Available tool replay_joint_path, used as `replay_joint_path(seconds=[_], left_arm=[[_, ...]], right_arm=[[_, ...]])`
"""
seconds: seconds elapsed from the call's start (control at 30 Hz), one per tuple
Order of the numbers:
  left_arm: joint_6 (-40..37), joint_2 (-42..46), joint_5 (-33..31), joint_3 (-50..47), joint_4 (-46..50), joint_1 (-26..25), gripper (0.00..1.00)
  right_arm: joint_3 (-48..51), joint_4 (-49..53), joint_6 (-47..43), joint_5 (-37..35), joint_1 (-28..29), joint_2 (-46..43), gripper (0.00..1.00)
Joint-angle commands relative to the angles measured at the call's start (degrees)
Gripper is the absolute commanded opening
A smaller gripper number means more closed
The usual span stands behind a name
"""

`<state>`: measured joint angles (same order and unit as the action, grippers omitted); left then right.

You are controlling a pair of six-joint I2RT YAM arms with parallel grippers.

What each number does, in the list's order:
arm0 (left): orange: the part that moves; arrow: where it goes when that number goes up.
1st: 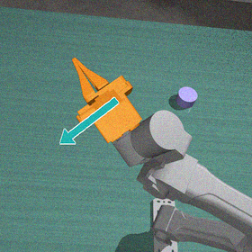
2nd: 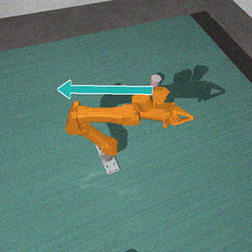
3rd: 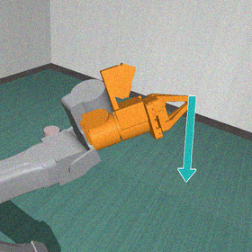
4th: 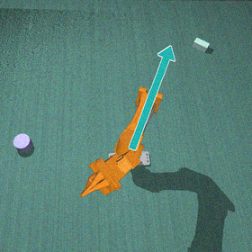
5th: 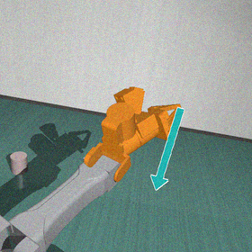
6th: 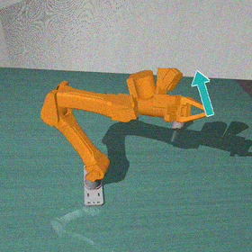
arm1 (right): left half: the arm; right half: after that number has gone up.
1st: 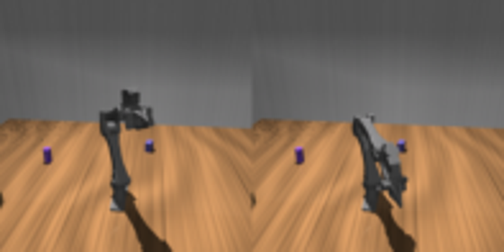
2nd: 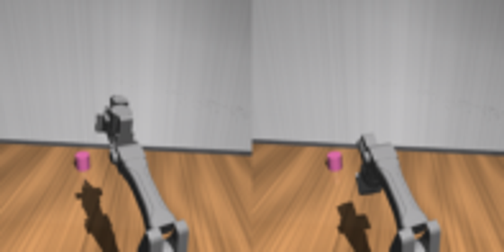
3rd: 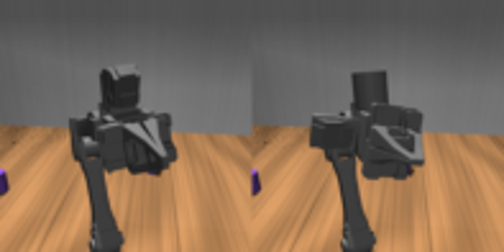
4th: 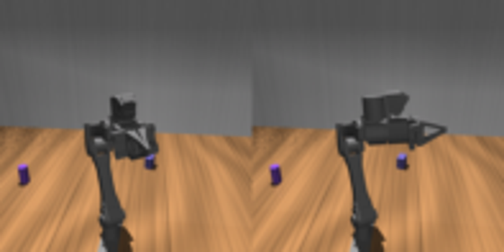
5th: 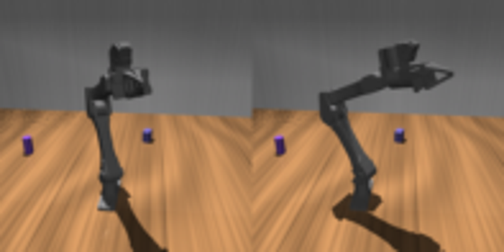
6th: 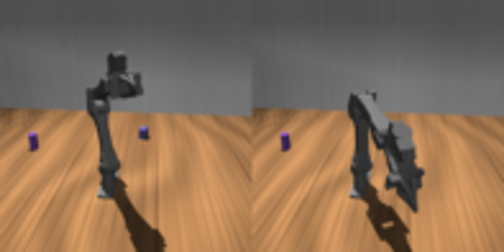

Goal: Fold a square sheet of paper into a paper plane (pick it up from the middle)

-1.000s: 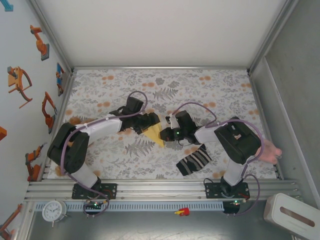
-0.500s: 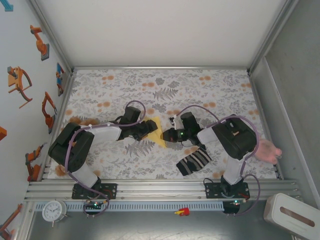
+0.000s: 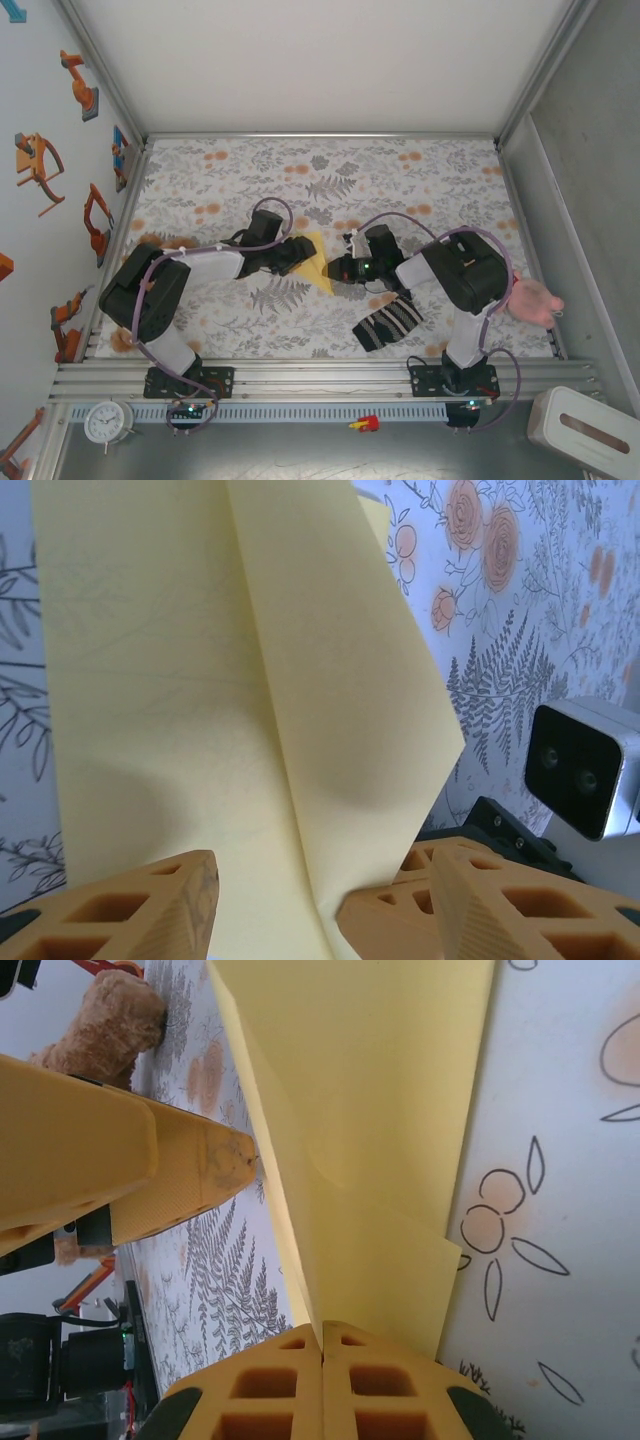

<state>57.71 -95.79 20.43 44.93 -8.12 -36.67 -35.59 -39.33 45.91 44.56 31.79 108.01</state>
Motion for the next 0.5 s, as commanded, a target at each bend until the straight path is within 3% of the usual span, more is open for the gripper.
replay_joint_path(seconds=[0.0,0.47], left_arm=[[-1.1,-1.7,1.1,1.7,1.2,0.1,0.57],[-3.8,-4.4,-1.2,7.5,11.2,-0.3,0.56]], right_arm=[[0.9,-2.6,1.4,1.3,-0.6,0.9,0.00],[1.3,-5.4,3.2,1.9,-1.2,2.6,0.00]])
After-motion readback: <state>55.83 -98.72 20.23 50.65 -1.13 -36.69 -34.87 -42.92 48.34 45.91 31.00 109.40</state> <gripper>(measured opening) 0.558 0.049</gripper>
